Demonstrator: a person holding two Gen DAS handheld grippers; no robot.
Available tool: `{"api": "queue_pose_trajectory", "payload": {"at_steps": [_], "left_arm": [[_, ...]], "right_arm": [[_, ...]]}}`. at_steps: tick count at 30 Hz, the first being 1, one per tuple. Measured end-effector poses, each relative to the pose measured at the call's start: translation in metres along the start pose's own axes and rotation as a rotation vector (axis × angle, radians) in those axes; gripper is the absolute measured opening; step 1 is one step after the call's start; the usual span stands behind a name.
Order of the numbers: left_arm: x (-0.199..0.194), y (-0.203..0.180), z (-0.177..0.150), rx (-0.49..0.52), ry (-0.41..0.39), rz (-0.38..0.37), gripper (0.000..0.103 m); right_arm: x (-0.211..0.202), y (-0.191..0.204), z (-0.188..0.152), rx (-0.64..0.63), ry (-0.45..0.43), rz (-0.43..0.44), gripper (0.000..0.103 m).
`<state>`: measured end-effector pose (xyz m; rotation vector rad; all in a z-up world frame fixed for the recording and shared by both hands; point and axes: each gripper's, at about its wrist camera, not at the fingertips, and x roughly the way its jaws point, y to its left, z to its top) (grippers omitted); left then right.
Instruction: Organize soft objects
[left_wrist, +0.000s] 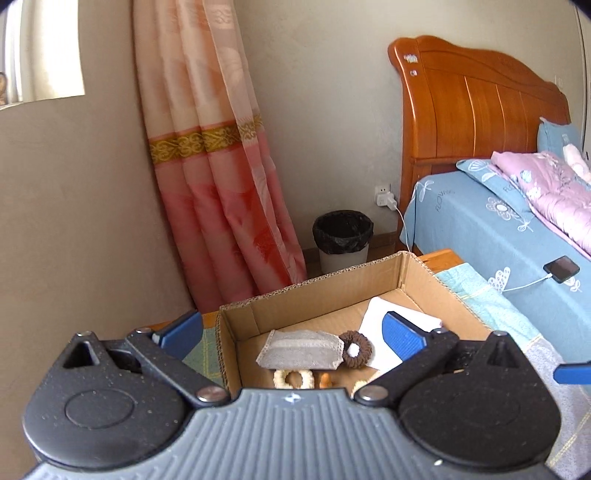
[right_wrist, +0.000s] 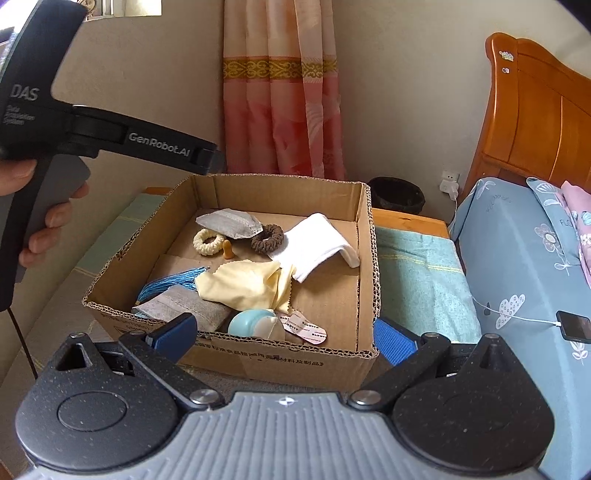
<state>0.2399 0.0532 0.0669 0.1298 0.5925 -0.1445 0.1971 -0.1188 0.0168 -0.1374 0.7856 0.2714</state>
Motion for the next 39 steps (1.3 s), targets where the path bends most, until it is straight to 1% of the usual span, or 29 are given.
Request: {"api": "queue_pose_trajectory", "payload": {"at_steps": [3,5,8,9,11,15,17,19,22,25,30,39], "left_arm": [[-0.021,-0.002,-0.01,-0.018,-0.012,0.003,0.102],[-0.034,-0.004,-0.019,-0.018,-0.011,0.019,0.102],[-0.056,-0.01,-0.041,-0.035,-0.028,0.077,0.102],[-0.061,-0.012,-0.048,-0.044,-0.022,0.092,0.102],[-0.07,-0.015,-0.061,-0.071,0.004,0.111,0.102],[-0.083,-0.02,-0.082,-0.129,0.084,0.162,0.102],[-0.089,-0.023,-0.089,-0.14,0.117,0.166,0.102],[-0.095,-0.028,-0.092,-0.14,0.142,0.17,0.102],[-0.105,-0.034,-0.096,-0.144,0.153,0.173,0.102],[-0.115,-0.042,-0.098,-0.14,0.137,0.16,0.102],[-0.126,-0.049,-0.098,-0.152,0.125,0.169,0.102],[-0.134,-0.053,-0.098,-0.152,0.115,0.186,0.102]], "right_arm": [[-0.006,0.001,-0.001,0.0,-0.001,-0.012,0.103],[-0.009,0.001,-0.002,0.005,-0.003,-0.026,0.103],[-0.012,0.0,-0.006,0.01,-0.006,-0.061,0.103],[-0.013,0.0,-0.007,0.011,-0.004,-0.07,0.103],[-0.016,0.0,-0.011,0.011,0.003,-0.087,0.103],[-0.02,0.0,-0.019,0.011,0.011,-0.13,0.103],[-0.022,0.0,-0.022,0.019,0.023,-0.145,0.103],[-0.026,0.0,-0.026,0.038,0.036,-0.148,0.103],[-0.035,0.001,-0.031,0.064,0.037,-0.136,0.103],[-0.047,0.003,-0.034,0.07,0.028,-0.131,0.103],[-0.064,0.003,-0.036,0.069,-0.001,-0.148,0.103],[-0.075,-0.002,-0.04,0.088,-0.016,-0.148,0.103]]}}
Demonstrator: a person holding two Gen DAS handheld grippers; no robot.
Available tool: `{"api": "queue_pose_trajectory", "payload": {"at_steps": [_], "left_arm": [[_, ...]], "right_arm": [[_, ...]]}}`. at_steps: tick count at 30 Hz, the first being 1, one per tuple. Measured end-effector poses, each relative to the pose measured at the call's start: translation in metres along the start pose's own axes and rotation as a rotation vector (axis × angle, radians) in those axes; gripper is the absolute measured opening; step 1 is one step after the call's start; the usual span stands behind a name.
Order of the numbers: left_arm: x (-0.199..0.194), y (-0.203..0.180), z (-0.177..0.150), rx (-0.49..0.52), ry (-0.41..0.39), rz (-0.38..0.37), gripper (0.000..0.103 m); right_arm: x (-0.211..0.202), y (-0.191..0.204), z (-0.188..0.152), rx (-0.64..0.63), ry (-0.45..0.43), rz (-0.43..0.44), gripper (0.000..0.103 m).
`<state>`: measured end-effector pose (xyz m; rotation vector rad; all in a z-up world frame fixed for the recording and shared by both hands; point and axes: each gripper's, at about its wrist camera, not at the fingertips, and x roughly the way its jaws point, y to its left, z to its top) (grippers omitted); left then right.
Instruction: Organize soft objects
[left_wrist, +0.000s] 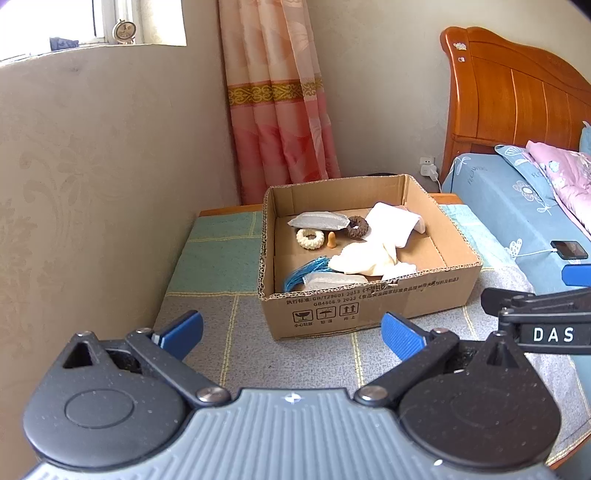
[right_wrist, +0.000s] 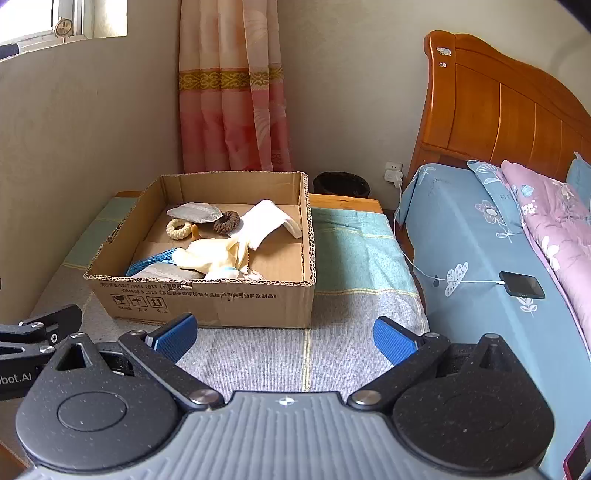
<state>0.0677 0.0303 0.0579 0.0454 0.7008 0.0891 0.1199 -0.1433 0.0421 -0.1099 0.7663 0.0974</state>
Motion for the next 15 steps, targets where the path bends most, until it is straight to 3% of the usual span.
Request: {"api": "queue_pose_trajectory", "payload": {"at_steps": [15], "left_arm": [[0.0035,-0.0012,0.0002,-0.004,0.014,0.011,0.102]], "right_arm": [[0.0014,0.0015,-0.0011,-0.002,0.008,0.008,0.103]]}}
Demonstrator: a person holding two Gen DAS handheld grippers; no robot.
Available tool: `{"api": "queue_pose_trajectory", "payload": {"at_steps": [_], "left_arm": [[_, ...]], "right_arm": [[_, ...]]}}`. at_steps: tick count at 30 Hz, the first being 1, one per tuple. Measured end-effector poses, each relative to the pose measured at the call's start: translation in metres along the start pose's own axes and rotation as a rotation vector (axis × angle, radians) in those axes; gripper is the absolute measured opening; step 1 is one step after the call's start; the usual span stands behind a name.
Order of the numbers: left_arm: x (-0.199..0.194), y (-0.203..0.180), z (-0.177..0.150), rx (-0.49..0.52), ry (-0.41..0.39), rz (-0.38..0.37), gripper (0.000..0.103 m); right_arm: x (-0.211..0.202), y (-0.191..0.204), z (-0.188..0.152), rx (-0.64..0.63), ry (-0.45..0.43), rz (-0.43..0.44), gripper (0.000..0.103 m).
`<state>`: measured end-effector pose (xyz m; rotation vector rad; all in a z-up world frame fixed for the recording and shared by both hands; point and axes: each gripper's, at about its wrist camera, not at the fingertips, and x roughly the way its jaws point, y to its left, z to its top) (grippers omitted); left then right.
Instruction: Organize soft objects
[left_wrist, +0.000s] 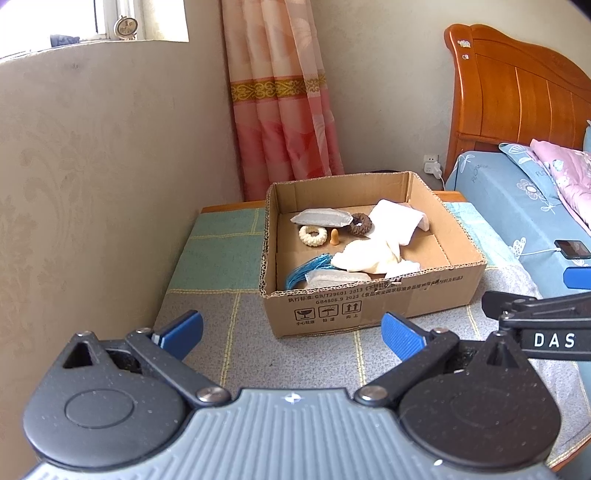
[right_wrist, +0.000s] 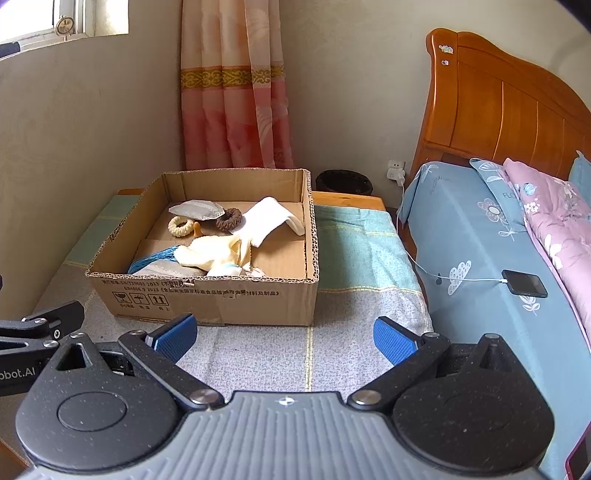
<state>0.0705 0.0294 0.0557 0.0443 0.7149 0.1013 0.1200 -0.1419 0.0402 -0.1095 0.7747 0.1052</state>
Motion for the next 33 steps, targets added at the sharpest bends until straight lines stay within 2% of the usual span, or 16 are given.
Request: {"api": "queue_pose_trajectory", "payload": {"at_steps": [33], "left_arm": [[0.0053,0.0038,0.001,-0.016,0.017,0.011,0.102]], "right_arm": [[0.0045,0.004,0.0011,-0.016,0.011,0.008,0.103]]}}
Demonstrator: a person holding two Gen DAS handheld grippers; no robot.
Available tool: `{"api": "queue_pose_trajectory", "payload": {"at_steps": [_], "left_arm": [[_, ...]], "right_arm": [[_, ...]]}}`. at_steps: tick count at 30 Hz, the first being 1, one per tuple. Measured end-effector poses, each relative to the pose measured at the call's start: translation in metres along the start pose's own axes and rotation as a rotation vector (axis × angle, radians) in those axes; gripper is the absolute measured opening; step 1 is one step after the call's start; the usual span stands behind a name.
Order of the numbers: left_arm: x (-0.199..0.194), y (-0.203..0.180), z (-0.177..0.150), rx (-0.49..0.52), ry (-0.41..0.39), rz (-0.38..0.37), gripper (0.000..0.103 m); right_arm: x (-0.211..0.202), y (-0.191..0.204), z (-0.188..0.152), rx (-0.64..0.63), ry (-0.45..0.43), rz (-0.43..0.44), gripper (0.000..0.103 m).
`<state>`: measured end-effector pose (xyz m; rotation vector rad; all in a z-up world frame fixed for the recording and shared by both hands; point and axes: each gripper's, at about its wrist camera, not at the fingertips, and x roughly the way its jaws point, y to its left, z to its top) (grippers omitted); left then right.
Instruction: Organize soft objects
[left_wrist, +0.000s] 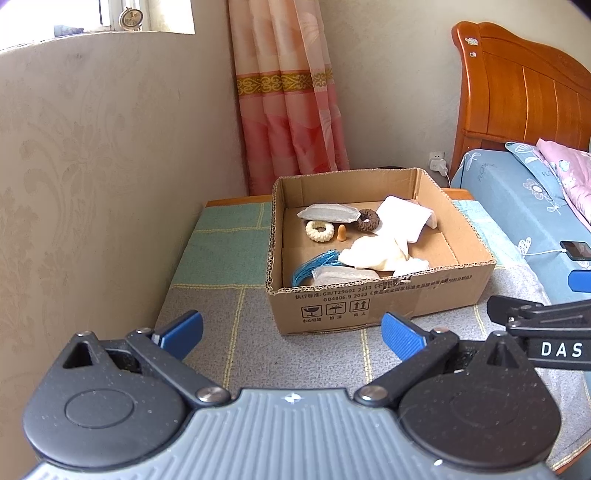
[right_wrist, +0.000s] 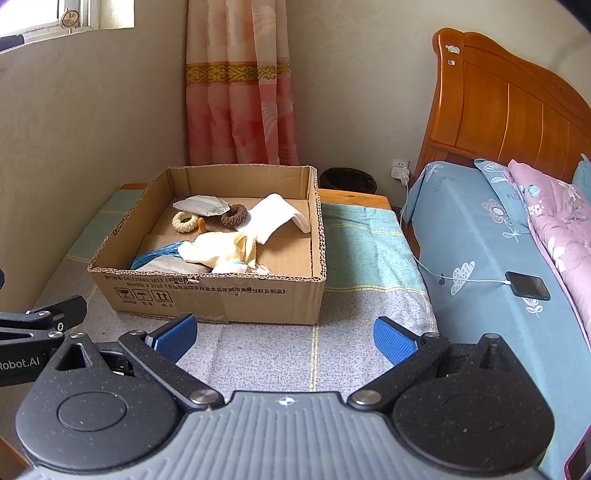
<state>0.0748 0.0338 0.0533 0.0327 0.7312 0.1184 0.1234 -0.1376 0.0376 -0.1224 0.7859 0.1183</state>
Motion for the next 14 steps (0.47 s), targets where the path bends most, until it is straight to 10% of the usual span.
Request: {"api": "queue_pose_trajectory", "payload": {"at_steps": [14], "left_arm": [[-0.0013,0.0011,0.0018,-0.004,-0.006,0.002,0.102]], "right_arm": [[-0.0033,0.0015,-0.0011,-0.007,-0.005,0.009,0.103]]}}
